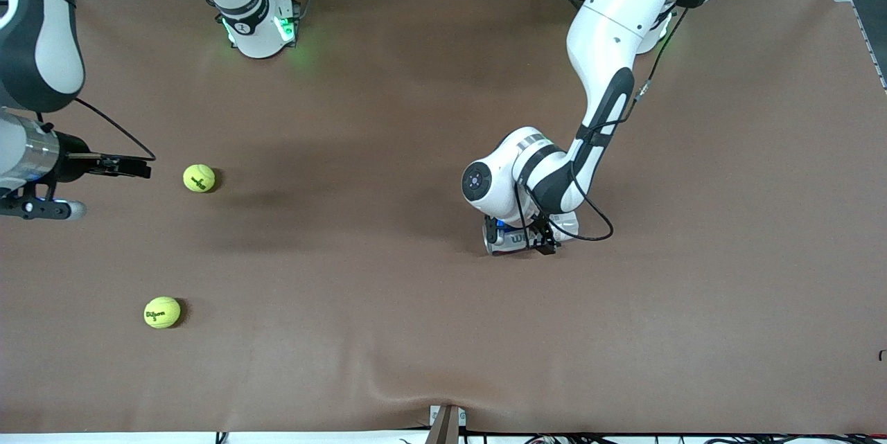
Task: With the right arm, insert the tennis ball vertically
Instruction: 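Reach the right gripper toward the nearer tennis ball, then lower the right gripper over the tennis ball and close it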
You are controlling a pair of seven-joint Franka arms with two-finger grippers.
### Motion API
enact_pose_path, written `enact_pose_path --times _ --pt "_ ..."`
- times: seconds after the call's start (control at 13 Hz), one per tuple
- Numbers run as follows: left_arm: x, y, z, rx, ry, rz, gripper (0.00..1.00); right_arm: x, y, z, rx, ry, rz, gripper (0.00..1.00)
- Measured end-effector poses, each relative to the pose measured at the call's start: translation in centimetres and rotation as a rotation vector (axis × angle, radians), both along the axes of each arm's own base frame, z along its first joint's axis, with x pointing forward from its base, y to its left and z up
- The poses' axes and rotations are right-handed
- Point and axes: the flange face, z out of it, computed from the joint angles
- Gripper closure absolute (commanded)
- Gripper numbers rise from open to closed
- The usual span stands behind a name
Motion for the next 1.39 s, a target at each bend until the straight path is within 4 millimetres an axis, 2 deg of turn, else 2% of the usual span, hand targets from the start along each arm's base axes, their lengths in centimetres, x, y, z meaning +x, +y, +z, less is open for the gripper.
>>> enact_pose_path --times 0.39,0.46,0.62,0.77,1.0,1.16,1.39 --pt "0.1 0.0 0.0 0.007 -0.006 -0.009 0.00 -2.0 -0.3 -6.4 0.013 0.062 0.018 0.00" --pt "0.1 0.0 0.0 0.007 -0.006 -0.009 0.00 -2.4 -0.9 -7.8 0.022 0.060 0.037 0.00" --pt "0.1 0.0 0.0 0.008 -0.008 -0.011 0.07 -3.5 -2.7 -10.6 0.040 0.050 0.068 0.00" --pt "0.2 0.0 0.1 0.014 -0.012 -0.019 0.10 -4.7 -3.3 -12.9 0.050 0.053 0.084 0.00" --pt "0.2 0.0 0.1 0.013 -0.015 -0.021 0.10 -5.9 -2.8 -15.9 0.070 0.022 0.187 0.00" --pt "0.3 -0.1 0.4 0.010 -0.020 -0.021 0.11 -6.5 -2.9 -17.2 0.090 0.002 0.280 0.00" --pt "0.7 -0.3 0.9 0.002 -0.030 -0.020 0.13 -7.3 -2.9 -19.2 0.094 -0.016 0.320 0.00"
